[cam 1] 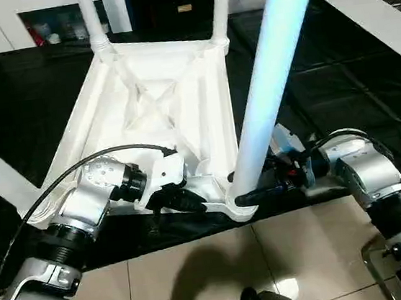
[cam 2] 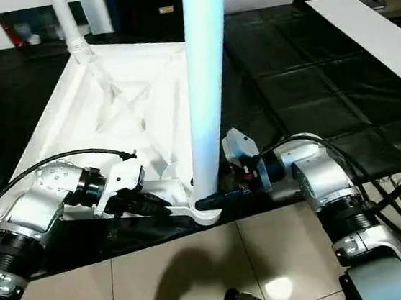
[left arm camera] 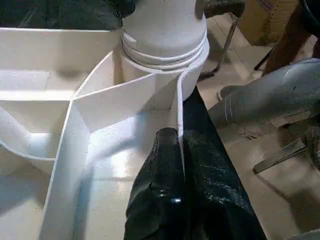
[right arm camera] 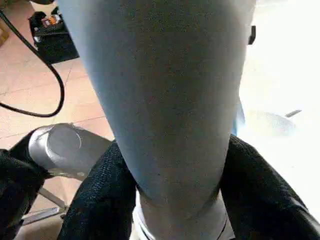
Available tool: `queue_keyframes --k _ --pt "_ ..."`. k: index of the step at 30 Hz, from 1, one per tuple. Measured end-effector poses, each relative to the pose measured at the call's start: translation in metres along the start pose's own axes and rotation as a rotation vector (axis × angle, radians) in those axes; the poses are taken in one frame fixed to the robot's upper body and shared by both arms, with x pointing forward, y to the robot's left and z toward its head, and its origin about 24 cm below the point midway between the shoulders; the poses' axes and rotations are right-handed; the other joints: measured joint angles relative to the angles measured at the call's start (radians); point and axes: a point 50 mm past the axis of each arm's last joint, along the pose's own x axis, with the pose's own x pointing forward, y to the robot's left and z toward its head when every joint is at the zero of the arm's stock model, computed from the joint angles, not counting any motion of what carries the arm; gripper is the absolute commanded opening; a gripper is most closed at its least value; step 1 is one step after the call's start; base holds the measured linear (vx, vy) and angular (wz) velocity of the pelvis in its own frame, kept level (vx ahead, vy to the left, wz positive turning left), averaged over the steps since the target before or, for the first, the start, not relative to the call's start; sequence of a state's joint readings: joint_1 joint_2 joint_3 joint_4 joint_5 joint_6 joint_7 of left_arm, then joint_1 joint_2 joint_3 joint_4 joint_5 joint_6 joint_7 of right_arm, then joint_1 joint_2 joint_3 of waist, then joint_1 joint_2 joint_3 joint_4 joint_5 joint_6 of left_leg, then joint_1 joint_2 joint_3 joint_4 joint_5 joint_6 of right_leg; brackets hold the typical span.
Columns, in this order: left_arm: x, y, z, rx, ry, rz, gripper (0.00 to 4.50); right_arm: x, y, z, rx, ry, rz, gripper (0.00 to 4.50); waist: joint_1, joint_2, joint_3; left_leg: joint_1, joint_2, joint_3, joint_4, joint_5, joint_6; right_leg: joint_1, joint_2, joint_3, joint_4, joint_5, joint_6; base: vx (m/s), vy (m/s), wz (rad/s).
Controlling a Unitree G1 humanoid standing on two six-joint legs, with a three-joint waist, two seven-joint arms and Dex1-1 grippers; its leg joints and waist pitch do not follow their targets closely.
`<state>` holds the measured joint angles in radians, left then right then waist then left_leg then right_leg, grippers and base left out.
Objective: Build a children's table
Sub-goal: Rotate leg to tighten
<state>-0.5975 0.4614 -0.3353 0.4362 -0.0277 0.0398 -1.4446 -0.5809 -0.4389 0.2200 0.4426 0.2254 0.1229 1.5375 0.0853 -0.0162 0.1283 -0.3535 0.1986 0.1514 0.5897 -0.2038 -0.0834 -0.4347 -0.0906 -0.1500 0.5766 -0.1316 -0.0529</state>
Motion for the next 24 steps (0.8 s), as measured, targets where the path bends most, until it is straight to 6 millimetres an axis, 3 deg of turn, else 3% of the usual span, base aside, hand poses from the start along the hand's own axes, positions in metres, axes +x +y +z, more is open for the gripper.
queue_keyframes --k 6,10,16,19,20,21,22,23,24 --pt "0.003 -0.002 0.002 -0.042 -0.032 -0.004 0.0 0.005 0.008 -0.003 0.061 -0.047 -0.012 1.98 0.004 0.0 0.0 0.0 0.0 0.0 0.0 0.0 0.0 0.0 0.0 0.0 0.0 0.0 0.001 0.0 0.0 0.0" --pt "0.001 -0.001 -0.003 -0.104 -0.036 0.069 0.0 0.012 0.006 -0.007 0.117 -0.117 -0.14 1.98 -0.003 0.001 -0.001 0.004 0.001 0.001 0.0 0.001 -0.003 0.003 0.0 0.0 0.001 0.0 0.001 0.0 0.0 0.0" --pt "0.004 0.015 -0.003 -0.214 -0.014 0.307 0.0 0.029 -0.015 -0.006 0.219 -0.176 -0.545 1.98 -0.069 0.0 -0.002 0.007 0.003 -0.005 0.003 0.004 -0.017 0.009 0.002 -0.01 -0.013 0.0 0.001 -0.026 0.003 -0.03" --pt "0.013 0.02 -0.002 -0.257 -0.019 0.38 0.0 0.034 -0.022 -0.006 0.255 -0.171 -0.688 1.98 -0.098 0.008 -0.001 0.012 0.013 -0.013 0.0 0.004 -0.017 0.035 0.004 -0.047 -0.054 0.0 0.002 0.0 0.0 0.0" --pt "0.015 0.023 -0.003 -0.282 -0.019 0.421 0.0 0.04 -0.027 -0.005 0.287 -0.177 -0.751 1.98 -0.11 0.014 0.0 0.015 0.025 -0.02 0.0 0.004 -0.017 0.047 0.002 -0.063 -0.067 0.0 0.002 0.0 0.0 0.0" --pt "0.017 0.025 -0.003 -0.296 -0.018 0.446 0.0 0.043 -0.03 -0.004 0.3 -0.177 -0.795 1.98 -0.113 0.018 0.003 0.017 0.028 -0.023 0.001 0.004 -0.017 0.053 0.002 -0.069 -0.069 -0.003 0.006 0.0 0.0 0.0" --pt "0.019 0.028 -0.002 -0.312 -0.014 0.476 0.0 0.046 -0.033 -0.004 0.322 -0.18 -0.844 1.98 -0.111 0.018 0.006 0.021 0.028 -0.023 0.001 0.003 -0.018 0.05 0.002 -0.056 -0.035 -0.022 0.012 0.0 0.0 0.0" --pt "0.023 0.031 -0.001 -0.327 -0.007 0.507 0.0 0.05 -0.035 -0.004 0.346 -0.181 -0.901 1.98 -0.107 0.011 0.009 0.029 0.02 -0.014 0.008 0.004 -0.018 0.045 0.0 -0.008 0.032 -0.059 0.012 0.0 0.0 0.0" --pt "0.025 0.033 -0.001 -0.344 -0.007 0.545 0.0 0.055 -0.04 -0.001 0.367 -0.181 -0.95 1.98 -0.1 -0.017 0.008 0.047 0.01 0.001 0.008 0.0 -0.023 0.037 -0.001 0.024 0.053 -0.061 0.015 0.0 0.0 0.0"
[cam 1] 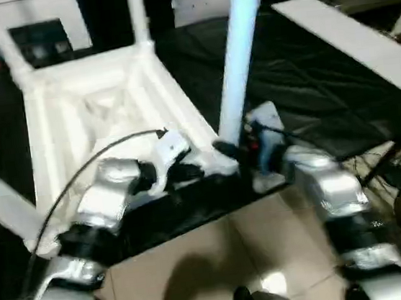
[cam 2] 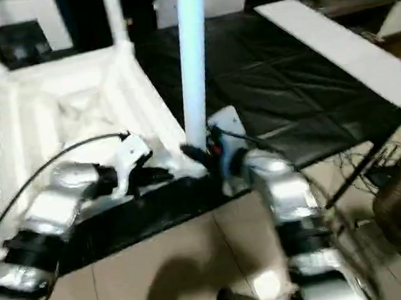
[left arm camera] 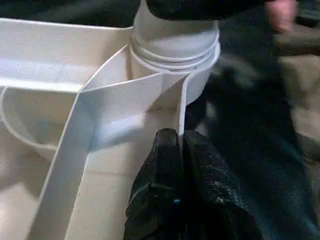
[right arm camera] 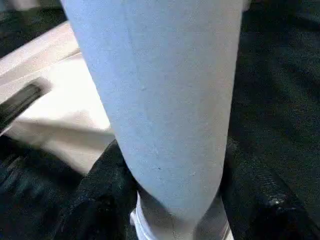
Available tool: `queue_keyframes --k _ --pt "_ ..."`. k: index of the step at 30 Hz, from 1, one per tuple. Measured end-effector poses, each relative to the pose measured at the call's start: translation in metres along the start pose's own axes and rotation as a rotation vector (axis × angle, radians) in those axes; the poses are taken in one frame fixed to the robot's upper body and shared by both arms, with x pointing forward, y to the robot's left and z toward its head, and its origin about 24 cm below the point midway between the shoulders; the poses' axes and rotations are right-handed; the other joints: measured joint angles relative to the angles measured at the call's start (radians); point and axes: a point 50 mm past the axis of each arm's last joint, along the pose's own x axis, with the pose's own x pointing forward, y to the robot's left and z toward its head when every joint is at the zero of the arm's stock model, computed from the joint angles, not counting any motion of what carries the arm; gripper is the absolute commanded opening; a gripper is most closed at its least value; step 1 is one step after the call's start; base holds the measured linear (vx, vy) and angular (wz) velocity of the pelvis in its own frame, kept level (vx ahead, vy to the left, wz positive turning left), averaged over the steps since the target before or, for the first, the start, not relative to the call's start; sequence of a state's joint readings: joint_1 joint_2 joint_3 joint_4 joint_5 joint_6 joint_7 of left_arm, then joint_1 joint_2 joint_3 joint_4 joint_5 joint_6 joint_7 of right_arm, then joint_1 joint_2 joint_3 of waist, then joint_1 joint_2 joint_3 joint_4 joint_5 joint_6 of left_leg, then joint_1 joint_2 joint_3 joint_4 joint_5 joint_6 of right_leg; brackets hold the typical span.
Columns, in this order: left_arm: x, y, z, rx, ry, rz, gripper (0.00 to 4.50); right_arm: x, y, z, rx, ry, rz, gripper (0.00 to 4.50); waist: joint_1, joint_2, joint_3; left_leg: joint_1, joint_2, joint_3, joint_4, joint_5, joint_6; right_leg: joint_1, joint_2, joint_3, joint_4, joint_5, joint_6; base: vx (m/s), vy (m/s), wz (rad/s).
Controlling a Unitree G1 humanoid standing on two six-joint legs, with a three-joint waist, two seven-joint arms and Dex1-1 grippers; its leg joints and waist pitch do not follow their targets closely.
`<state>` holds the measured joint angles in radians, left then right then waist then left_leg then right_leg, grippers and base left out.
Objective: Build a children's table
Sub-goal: Rotate leg to tighten
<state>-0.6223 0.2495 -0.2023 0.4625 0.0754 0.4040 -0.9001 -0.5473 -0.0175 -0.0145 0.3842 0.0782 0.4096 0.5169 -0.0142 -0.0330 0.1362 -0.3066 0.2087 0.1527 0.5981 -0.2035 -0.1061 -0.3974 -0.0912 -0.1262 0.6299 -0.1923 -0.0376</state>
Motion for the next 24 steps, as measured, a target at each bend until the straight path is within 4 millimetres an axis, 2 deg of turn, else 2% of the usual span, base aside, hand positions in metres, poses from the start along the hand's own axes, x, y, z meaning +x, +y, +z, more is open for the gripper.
queue_keyframes --k 1,2,3,4,5,6,9,10,13,16,19,24 --pt "0.001 0.001 0.001 -0.014 -0.006 0.031 0.0 0.005 0.002 0.003 0.002 0.0 -0.042 1.98 0.002 -0.01 0.004 0.009 -0.014 0.001 0.013 -0.006 -0.006 -0.012 0.002 0.003 0.003 0.004 0.001 -0.026 -0.086 0.04" --pt "0.004 0.0 0.002 -0.021 -0.011 0.052 0.0 0.008 0.002 0.005 0.003 -0.001 -0.075 1.98 0.008 -0.006 0.003 0.005 -0.015 0.0 0.043 -0.033 0.012 -0.019 0.005 -0.004 -0.003 0.004 0.001 0.05 -0.012 -0.34" --pt "0.006 0.0 0.006 -0.029 -0.025 0.071 0.0 0.013 0.003 0.009 0.001 -0.018 -0.114 2.33 0.015 0.018 -0.004 -0.006 -0.033 -0.021 0.046 -0.052 0.028 -0.011 0.001 -0.035 -0.024 0.004 0.002 0.05 -0.012 -0.34" --pt "0.009 -0.002 0.009 -0.037 -0.034 0.083 0.0 0.014 0.003 0.009 0.002 -0.034 -0.146 2.54 0.017 0.021 -0.006 -0.011 -0.033 -0.035 0.029 -0.052 0.026 -0.01 0.001 -0.049 -0.047 0.004 0.003 0.089 0.048 -0.29" --pt "0.012 -0.003 0.01 -0.04 -0.041 0.098 0.0 0.014 0.002 0.009 0.004 -0.049 -0.169 2.68 0.018 0.021 -0.007 -0.011 -0.032 -0.038 0.01 -0.046 0.022 -0.007 0.003 -0.055 -0.068 0.004 0.003 0.0 0.0 0.0" --pt "0.014 -0.004 0.013 -0.039 -0.047 0.113 0.0 0.016 0.003 0.008 0.014 -0.072 -0.19 2.68 0.015 0.023 -0.008 -0.011 -0.03 -0.037 -0.004 -0.031 0.016 -0.006 0.003 -0.055 -0.08 0.01 0.003 0.0 0.0 0.0" --pt "0.015 -0.006 0.014 -0.035 -0.05 0.114 0.0 0.016 0.006 0.005 0.039 -0.12 -0.221 2.79 0.011 0.021 -0.008 -0.01 -0.037 -0.024 -0.001 -0.028 0.019 -0.006 -0.001 -0.038 -0.084 0.048 -0.01 0.0 0.0 0.0" --pt "0.015 -0.006 0.014 -0.033 -0.051 0.114 0.0 0.016 0.006 0.005 0.037 -0.126 -0.222 3.0 0.01 0.021 -0.008 -0.011 -0.037 -0.022 -0.002 -0.028 0.02 -0.006 -0.001 -0.037 -0.085 0.048 -0.01 0.0 0.0 0.0" --pt "0.013 -0.006 0.014 -0.023 -0.052 0.113 0.0 0.015 0.008 0.004 0.04 -0.156 -0.213 3.21 0.009 0.021 -0.008 -0.012 -0.036 -0.022 -0.003 -0.029 0.02 -0.007 -0.001 -0.037 -0.085 0.048 -0.011 0.0 0.0 0.0" --pt "0.007 -0.004 0.013 0.024 -0.047 0.083 0.0 0.006 0.004 0.002 -0.013 -0.164 -0.11 3.46 0.006 0.021 -0.008 -0.015 -0.036 -0.021 -0.004 -0.028 0.02 -0.01 0.0 -0.037 -0.085 0.055 -0.013 0.0 0.0 0.0" --pt "-0.002 -0.003 0.011 0.074 -0.053 0.043 0.0 -0.004 -0.001 0.002 -0.091 -0.158 0.007 3.76 0.006 0.02 -0.008 -0.023 -0.036 -0.021 -0.003 -0.025 0.025 -0.019 0.0 -0.035 -0.084 0.076 -0.018 0.0 0.0 0.0" --pt "-0.018 -0.001 0.004 0.199 -0.043 -0.057 0.0 -0.024 -0.008 0.009 -0.219 -0.154 0.222 4.12 0.024 0.02 -0.008 -0.031 -0.03 -0.014 -0.007 -0.024 0.027 -0.035 0.004 -0.034 -0.068 0.072 -0.023 0.0 0.0 0.0"
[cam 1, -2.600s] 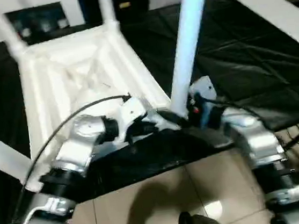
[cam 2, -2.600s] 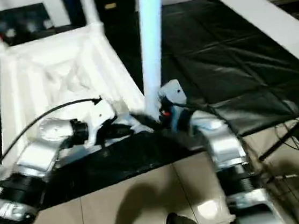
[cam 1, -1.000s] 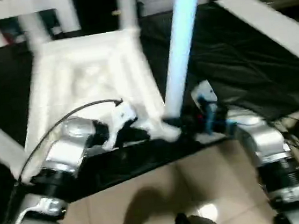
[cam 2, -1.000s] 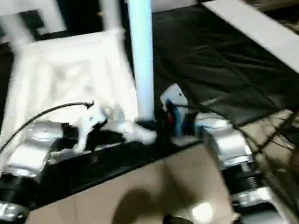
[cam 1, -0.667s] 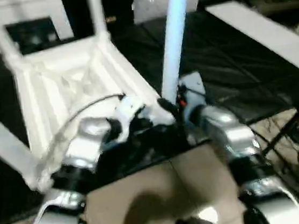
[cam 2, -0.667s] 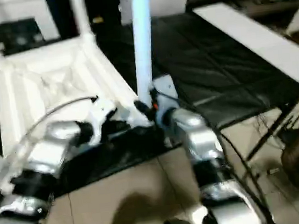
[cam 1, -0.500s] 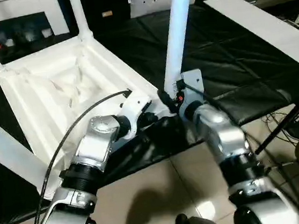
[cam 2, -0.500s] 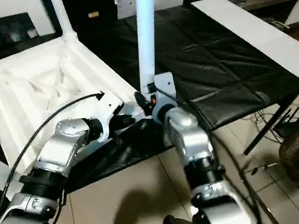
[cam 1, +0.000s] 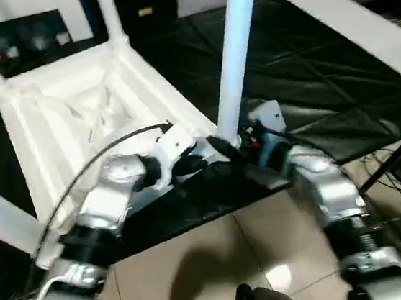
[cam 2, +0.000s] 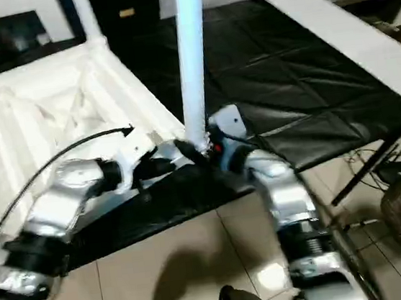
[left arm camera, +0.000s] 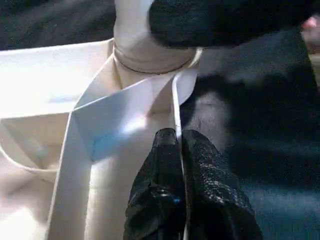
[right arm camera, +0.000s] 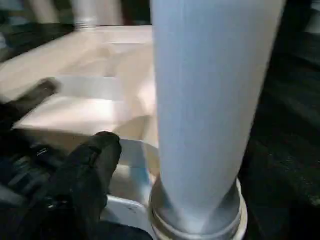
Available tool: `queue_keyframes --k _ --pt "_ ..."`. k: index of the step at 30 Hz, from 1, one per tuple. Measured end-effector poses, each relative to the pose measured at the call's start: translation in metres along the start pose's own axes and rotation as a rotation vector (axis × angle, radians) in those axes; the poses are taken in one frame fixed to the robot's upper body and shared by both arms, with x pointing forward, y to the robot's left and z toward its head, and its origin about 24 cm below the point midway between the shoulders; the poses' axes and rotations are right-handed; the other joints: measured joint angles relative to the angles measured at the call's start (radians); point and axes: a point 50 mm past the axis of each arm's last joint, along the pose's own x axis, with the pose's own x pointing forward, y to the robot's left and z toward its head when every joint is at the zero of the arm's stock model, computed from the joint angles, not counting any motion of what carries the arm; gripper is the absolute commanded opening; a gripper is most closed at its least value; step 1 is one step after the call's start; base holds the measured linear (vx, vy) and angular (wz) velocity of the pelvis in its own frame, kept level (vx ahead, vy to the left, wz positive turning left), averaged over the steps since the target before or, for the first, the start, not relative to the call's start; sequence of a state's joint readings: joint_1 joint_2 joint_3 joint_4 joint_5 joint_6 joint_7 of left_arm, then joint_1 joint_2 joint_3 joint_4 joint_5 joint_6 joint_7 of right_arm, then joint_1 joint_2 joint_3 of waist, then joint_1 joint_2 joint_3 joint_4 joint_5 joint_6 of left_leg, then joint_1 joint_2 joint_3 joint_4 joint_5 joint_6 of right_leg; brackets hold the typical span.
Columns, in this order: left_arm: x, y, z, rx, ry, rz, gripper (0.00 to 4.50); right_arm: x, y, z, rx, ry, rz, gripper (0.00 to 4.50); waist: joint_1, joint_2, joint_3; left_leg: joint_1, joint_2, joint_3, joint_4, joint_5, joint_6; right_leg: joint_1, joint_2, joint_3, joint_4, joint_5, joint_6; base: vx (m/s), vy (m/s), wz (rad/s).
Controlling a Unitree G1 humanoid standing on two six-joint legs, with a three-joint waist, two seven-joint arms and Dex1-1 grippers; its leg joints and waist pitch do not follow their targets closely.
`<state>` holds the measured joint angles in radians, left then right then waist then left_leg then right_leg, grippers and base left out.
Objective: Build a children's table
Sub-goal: Rotate leg to tighten
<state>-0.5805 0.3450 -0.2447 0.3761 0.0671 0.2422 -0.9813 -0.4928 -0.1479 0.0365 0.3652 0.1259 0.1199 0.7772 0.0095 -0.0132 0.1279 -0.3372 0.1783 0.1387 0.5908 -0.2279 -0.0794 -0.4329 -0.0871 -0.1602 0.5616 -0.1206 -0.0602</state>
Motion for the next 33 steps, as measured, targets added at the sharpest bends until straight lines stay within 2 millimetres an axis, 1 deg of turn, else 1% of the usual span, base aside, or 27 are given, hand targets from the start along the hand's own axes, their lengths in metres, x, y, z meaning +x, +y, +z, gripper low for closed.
queue_keyframes --k 4,6,9,10,13,15,18,20,24,25,26,29,32,33 --pt "-0.012 -0.003 -0.005 0.061 -0.001 -0.099 0.0 -0.013 0.002 0.003 -0.042 0.012 0.17 4.12 0.026 0.0 0.0 -0.003 0.004 0.001 0.001 0.0 0.0 -0.002 0.004 0.0 0.0 -0.001 -0.003 0.0 0.0 0.0" --pt "-0.018 -0.005 -0.008 0.08 0.008 -0.182 0.0 -0.023 0.002 0.004 -0.067 0.046 0.292 4.12 0.036 -0.001 -0.001 -0.003 0.004 0.003 0.001 0.0 0.0 -0.002 0.003 0.002 0.0 -0.002 -0.002 0.0 0.0 0.0" --pt "-0.022 -0.008 -0.01 0.102 0.013 -0.264 0.0 -0.029 0.003 0.003 -0.068 0.07 0.396 4.12 0.045 -0.001 -0.001 -0.003 0.004 0.005 0.003 0.0 0.0 -0.002 0.003 0.007 0.0 -0.002 -0.002 0.0 0.0 0.0" --pt "-0.022 -0.009 -0.009 0.107 0.011 -0.286 0.0 -0.03 0.005 0.002 -0.066 0.077 0.435 3.87 0.048 -0.001 -0.001 -0.003 0.004 0.005 0.003 0.0 0.0 -0.002 0.003 0.008 0.0 -0.002 -0.002 0.0 0.0 0.0" --pt "-0.022 -0.012 -0.01 0.129 0.014 -0.359 0.0 -0.034 0.007 -0.001 -0.066 0.123 0.535 3.74 0.054 -0.001 -0.001 -0.003 0.009 0.01 0.005 0.0 0.0 -0.001 0.003 0.009 0.001 -0.002 -0.002 0.0 0.0 0.0" --pt "-0.023 -0.011 -0.009 0.14 0.022 -0.395 0.0 -0.034 0.004 0.0 -0.063 0.146 0.57 3.45 0.055 -0.001 -0.001 -0.003 0.012 0.013 0.008 0.0 0.0 -0.001 0.003 0.009 0.003 0.0 -0.005 0.0 0.0 0.0" --pt "-0.023 -0.011 -0.009 0.152 0.029 -0.424 0.0 -0.034 0.003 0.002 -0.066 0.165 0.621 3.26 0.057 -0.002 -0.001 -0.006 0.013 0.014 0.008 0.0 0.0 -0.001 0.002 0.009 0.004 0.0 -0.004 0.0 0.0 0.0" --pt "-0.024 -0.01 -0.009 0.152 0.03 -0.437 0.0 -0.036 0.002 0.0 -0.06 0.198 0.658 3.01 0.058 -0.002 -0.001 -0.007 0.013 0.014 0.009 0.0 0.0 -0.001 0.002 0.009 0.004 -0.001 -0.004 0.0 0.0 0.0" --pt "-0.024 -0.011 -0.01 0.156 0.027 -0.465 0.0 -0.038 -0.001 -0.001 -0.06 0.224 0.69 2.78 0.062 -0.002 -0.002 -0.008 0.013 0.014 0.009 0.0 0.0 -0.002 0.002 0.008 0.004 -0.001 -0.003 0.0 0.0 0.0" --pt "-0.024 -0.011 -0.01 0.157 0.028 -0.47 0.0 -0.038 -0.001 -0.001 -0.056 0.227 0.696 2.69 0.064 -0.002 -0.002 -0.008 0.013 0.014 0.009 0.0 0.0 -0.002 0.002 0.008 0.005 -0.001 -0.003 0.0 0.0 0.0" --pt "-0.024 -0.011 -0.01 0.159 0.029 -0.476 0.0 -0.039 -0.001 -0.002 -0.052 0.23 0.704 2.45 0.066 -0.002 -0.002 -0.008 0.013 0.014 0.009 0.0 0.0 -0.002 0.002 0.008 0.005 -0.001 -0.003 0.0 0.0 0.0" --pt "-0.023 -0.011 -0.009 0.167 0.032 -0.49 0.0 -0.039 -0.002 -0.001 -0.054 0.234 0.71 2.39 0.073 -0.002 -0.002 -0.008 0.013 0.014 0.009 0.0 0.0 -0.002 0.002 0.008 0.006 -0.002 -0.002 0.0 0.0 0.0" --pt "-0.023 -0.01 -0.009 0.168 0.031 -0.493 0.0 -0.038 -0.002 -0.001 -0.053 0.24 0.72 2.08 0.076 -0.003 -0.002 -0.007 0.013 0.014 0.01 0.0 0.0 -0.002 0.002 0.008 0.008 -0.003 -0.001 0.0 0.0 0.0" --pt "-0.023 -0.01 -0.009 0.168 0.031 -0.494 0.0 -0.038 -0.002 -0.001 -0.052 0.242 0.721 2.08 0.076 -0.003 -0.002 -0.007 0.013 0.014 0.01 0.0 0.0 -0.002 0.002 0.008 0.008 -0.003 -0.001 0.0 0.0 0.0"
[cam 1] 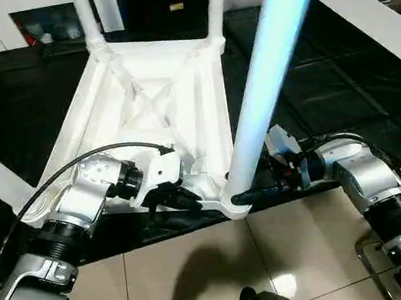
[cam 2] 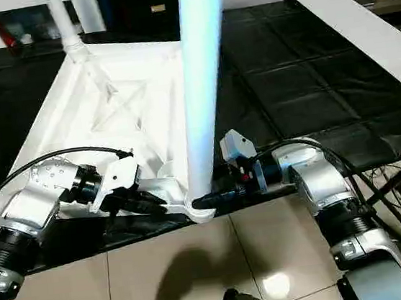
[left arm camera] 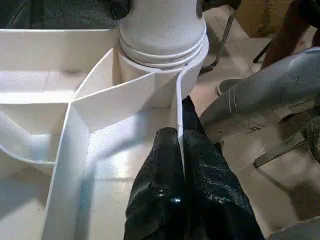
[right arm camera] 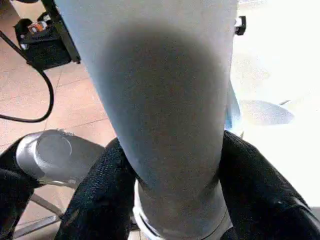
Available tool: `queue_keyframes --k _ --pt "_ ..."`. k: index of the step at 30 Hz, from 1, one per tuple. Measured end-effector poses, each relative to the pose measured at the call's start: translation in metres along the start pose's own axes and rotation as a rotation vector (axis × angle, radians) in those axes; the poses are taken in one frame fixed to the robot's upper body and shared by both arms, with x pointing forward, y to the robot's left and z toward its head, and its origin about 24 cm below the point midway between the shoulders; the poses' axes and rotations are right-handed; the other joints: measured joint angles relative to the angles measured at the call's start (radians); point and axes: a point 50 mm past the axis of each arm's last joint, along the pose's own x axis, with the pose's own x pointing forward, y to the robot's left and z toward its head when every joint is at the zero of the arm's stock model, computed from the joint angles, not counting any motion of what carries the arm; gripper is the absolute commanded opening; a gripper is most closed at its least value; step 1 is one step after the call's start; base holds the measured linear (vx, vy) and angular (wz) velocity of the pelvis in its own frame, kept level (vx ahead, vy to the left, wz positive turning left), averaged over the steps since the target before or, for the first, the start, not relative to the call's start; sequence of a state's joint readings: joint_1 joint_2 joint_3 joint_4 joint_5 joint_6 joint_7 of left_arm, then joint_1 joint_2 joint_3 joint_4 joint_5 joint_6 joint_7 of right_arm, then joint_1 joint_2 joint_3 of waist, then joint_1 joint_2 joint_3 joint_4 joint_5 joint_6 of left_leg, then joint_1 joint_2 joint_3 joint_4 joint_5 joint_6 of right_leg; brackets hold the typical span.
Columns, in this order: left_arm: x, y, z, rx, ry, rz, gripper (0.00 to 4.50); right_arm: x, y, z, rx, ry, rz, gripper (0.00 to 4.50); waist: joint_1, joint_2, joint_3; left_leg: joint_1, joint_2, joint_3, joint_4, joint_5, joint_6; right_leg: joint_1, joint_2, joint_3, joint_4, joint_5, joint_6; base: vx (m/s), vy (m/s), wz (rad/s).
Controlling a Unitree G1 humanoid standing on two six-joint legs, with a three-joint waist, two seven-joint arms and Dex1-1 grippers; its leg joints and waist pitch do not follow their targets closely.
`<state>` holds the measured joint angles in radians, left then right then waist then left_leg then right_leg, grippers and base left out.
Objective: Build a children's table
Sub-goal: Rotate leg to tighten
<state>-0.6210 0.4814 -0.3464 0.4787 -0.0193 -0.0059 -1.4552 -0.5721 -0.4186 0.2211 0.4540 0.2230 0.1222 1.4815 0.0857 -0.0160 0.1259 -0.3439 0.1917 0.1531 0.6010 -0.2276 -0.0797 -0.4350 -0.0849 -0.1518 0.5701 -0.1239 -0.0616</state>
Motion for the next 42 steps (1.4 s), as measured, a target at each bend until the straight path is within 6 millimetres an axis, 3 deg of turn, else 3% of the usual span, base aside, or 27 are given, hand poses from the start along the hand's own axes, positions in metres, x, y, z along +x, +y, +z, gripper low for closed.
queue_keyframes --k 11,15,18,20,23,24,25,26,27,28,29,30,31,32,33,34,35,37,39,42 --pt "0.001 -0.003 0.002 -0.079 -0.054 0.028 0.0 0.003 0.009 0.0 0.078 -0.038 -0.043 2.01 0.003 0.0 0.0 0.001 0.0 0.0 0.0 0.0 0.0 0.0 0.0 0.0 0.002 -0.002 0.0 0.0 0.0 0.0" --pt "0.002 0.002 -0.003 -0.147 -0.044 0.14 0.0 0.01 0.008 -0.004 0.117 -0.063 -0.211 2.01 -0.003 0.0 0.0 0.006 0.0 0.001 0.0 0.004 -0.007 0.003 0.0 0.001 0.005 -0.004 0.004 0.0 0.0 0.0" --pt "0.008 0.008 -0.003 -0.203 -0.049 0.24 0.0 0.017 0.001 -0.005 0.159 -0.085 -0.388 2.01 -0.032 0.0 0.0 0.014 -0.001 0.001 -0.004 0.006 -0.013 0.014 0.001 -0.003 -0.003 -0.005 0.005 0.0 0.0 0.0" --pt "0.014 0.012 -0.002 -0.25 -0.059 0.313 0.0 0.023 -0.006 -0.005 0.203 -0.106 -0.528 2.01 -0.057 0.003 0.0 0.017 0.002 -0.003 -0.005 0.005 -0.015 0.026 0.004 -0.015 -0.022 -0.005 0.005 0.0 0.0 0.0" --pt "0.025 0.018 0.0 -0.318 -0.072 0.412 0.0 0.031 -0.014 -0.005 0.269 -0.123 -0.719 2.01 -0.095 0.022 -0.001 0.015 0.029 -0.015 -0.005 0.005 -0.015 0.053 0.007 -0.063 -0.072 -0.007 0.01 0.0 0.0 0.0" --pt "0.028 0.021 0.001 -0.336 -0.075 0.443 0.0 0.035 -0.018 -0.003 0.285 -0.12 -0.774 2.01 -0.105 0.024 0.0 0.015 0.033 -0.016 -0.002 0.005 -0.016 0.054 0.007 -0.059 -0.054 -0.013 0.016 0.0 0.0 0.0" --pt "0.031 0.022 0.002 -0.354 -0.078 0.466 0.0 0.037 -0.02 -0.003 0.301 -0.119 -0.816 2.01 -0.107 0.019 0.003 0.022 0.029 -0.012 0.001 0.005 -0.016 0.048 0.007 -0.042 -0.025 -0.033 0.018 0.0 0.0 0.0" --pt "0.035 0.025 0.002 -0.378 -0.074 0.505 0.0 0.043 -0.024 -0.003 0.332 -0.127 -0.887 2.01 -0.107 -0.002 0.007 0.044 0.009 -0.005 0.002 0.003 -0.019 0.042 0.007 -0.005 0.004 -0.045 0.018 0.0 0.0 0.0" --pt "0.039 0.026 0.002 -0.396 -0.078 0.531 0.0 0.045 -0.027 -0.003 0.342 -0.122 -0.93 2.01 -0.109 -0.002 0.008 0.056 -0.003 -0.002 0.006 -0.005 -0.024 0.036 0.008 -0.001 0.007 -0.043 0.018 0.0 0.0 0.0" --pt "0.041 0.028 0.003 -0.406 -0.083 0.56 0.0 0.05 -0.031 0.0 0.352 -0.124 -0.973 2.01 -0.108 -0.001 0.009 0.06 -0.004 -0.001 0.019 -0.019 -0.016 0.033 0.004 -0.012 0.001 -0.043 0.018 0.029 -0.011 -0.22" --pt "0.041 0.03 0.004 -0.413 -0.086 0.593 0.0 0.055 -0.037 0.006 0.353 -0.121 -1.016 2.01 -0.111 0.011 0.009 0.039 -0.001 -0.015 0.021 -0.027 -0.004 0.042 -0.002 -0.05 -0.016 -0.042 0.019 0.061 0.072 -0.48" --pt "0.043 0.034 0.008 -0.417 -0.088 0.621 0.0 0.059 -0.041 0.009 0.367 -0.14 -1.074 2.01 -0.119 0.051 0.006 0.016 0.031 -0.046 0.027 -0.03 0.0 0.061 -0.003 -0.122 -0.059 -0.04 0.03 0.061 0.072 -0.48" --pt "0.044 0.036 0.012 -0.41 -0.092 0.633 0.0 0.06 -0.044 0.012 0.373 -0.155 -1.102 2.36 -0.117 0.051 0.008 0.011 0.032 -0.058 0.027 -0.027 -0.01 0.05 -0.005 -0.098 -0.013 -0.07 0.056 0.078 0.075 -0.17" --pt "0.047 0.037 0.015 -0.409 -0.094 0.655 0.0 0.065 -0.044 0.012 0.383 -0.172 -1.119 2.71 -0.125 0.022 0.005 0.017 0.02 -0.042 0.031 -0.018 -0.027 0.046 -0.011 -0.034 0.032 -0.06 0.043 0.056 -0.002 0.01" --pt "0.048 0.038 0.015 -0.409 -0.092 0.665 0.0 0.068 -0.044 0.012 0.384 -0.184 -1.129 2.71 -0.127 0.003 0.007 0.028 -0.002 -0.043 0.031 -0.021 -0.032 0.042 -0.011 -0.004 0.046 -0.043 0.026 0.056 -0.002 0.01" --pt "0.049 0.038 0.015 -0.411 -0.091 0.669 0.0 0.069 -0.043 0.011 0.381 -0.194 -1.137 2.75 -0.121 0.004 0.006 0.034 -0.011 -0.041 0.027 -0.022 -0.032 0.039 -0.01 0.001 0.046 -0.045 0.026 0.0 0.0 0.0" --pt "0.049 0.039 0.017 -0.405 -0.096 0.676 0.0 0.07 -0.044 0.013 0.368 -0.212 -1.144 2.75 -0.107 0.003 0.005 0.028 -0.017 -0.041 0.009 -0.021 -0.031 0.033 -0.01 0.005 0.037 -0.046 0.026 0.054 -0.007 -0.08" --pt "0.048 0.041 0.021 -0.387 -0.096 0.685 0.0 0.069 -0.045 0.015 0.358 -0.246 -1.16 3.12 -0.105 0.004 0.004 0.02 -0.016 -0.047 -0.01 -0.004 -0.026 0.027 -0.006 0.002 0.018 -0.044 0.025 0.053 -0.007 -0.1" --pt "0.045 0.042 0.024 -0.371 -0.099 0.693 0.0 0.069 -0.045 0.017 0.334 -0.266 -1.161 3.24 -0.106 0.004 0.003 0.009 -0.017 -0.044 -0.01 0.007 -0.022 0.018 -0.006 0.008 0.014 -0.019 0.016 0.0 0.0 0.0" --pt "0.041 0.042 0.024 -0.349 -0.096 0.689 0.0 0.066 -0.043 0.016 0.296 -0.273 -1.122 3.58 -0.104 0.004 0.003 0.007 -0.016 -0.039 -0.012 0.006 -0.02 0.015 -0.005 0.01 0.013 -0.016 0.011 0.0 0.0 0.0"
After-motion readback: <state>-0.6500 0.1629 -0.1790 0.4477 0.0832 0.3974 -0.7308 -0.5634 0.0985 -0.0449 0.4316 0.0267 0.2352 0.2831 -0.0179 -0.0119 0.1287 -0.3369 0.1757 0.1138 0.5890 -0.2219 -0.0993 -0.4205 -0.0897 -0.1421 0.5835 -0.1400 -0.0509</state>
